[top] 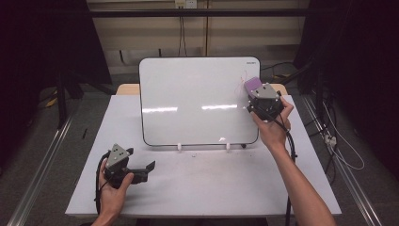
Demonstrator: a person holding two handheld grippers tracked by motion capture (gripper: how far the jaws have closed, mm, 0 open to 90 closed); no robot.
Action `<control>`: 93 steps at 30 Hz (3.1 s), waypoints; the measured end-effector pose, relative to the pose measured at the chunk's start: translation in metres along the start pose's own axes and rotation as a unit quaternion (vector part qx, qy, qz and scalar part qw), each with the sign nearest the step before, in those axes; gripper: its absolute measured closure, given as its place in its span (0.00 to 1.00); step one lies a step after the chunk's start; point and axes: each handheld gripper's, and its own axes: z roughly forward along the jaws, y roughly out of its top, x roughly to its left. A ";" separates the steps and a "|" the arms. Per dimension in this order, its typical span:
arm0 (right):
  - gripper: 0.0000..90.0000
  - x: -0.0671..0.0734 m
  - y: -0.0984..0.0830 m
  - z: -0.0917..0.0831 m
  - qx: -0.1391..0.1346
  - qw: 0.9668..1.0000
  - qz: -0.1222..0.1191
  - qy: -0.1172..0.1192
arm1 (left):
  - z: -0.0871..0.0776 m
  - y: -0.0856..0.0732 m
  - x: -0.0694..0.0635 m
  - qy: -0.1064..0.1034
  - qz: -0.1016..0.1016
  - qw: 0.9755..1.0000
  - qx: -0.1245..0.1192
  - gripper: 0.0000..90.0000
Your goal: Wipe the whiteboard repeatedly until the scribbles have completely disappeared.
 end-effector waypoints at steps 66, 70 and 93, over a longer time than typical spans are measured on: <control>0.46 -0.009 0.020 0.011 -0.011 1.000 0.023 0.012 | -0.003 -0.001 -0.004 -0.013 0.019 1.000 0.004 0.05; 0.46 -0.012 0.021 0.011 -0.010 1.000 0.023 0.003 | -0.002 0.000 -0.006 -0.017 0.018 1.000 0.006 0.04; 0.46 0.006 0.033 0.014 -0.017 1.000 -0.004 0.026 | -0.002 -0.001 -0.001 -0.016 0.003 1.000 0.003 0.04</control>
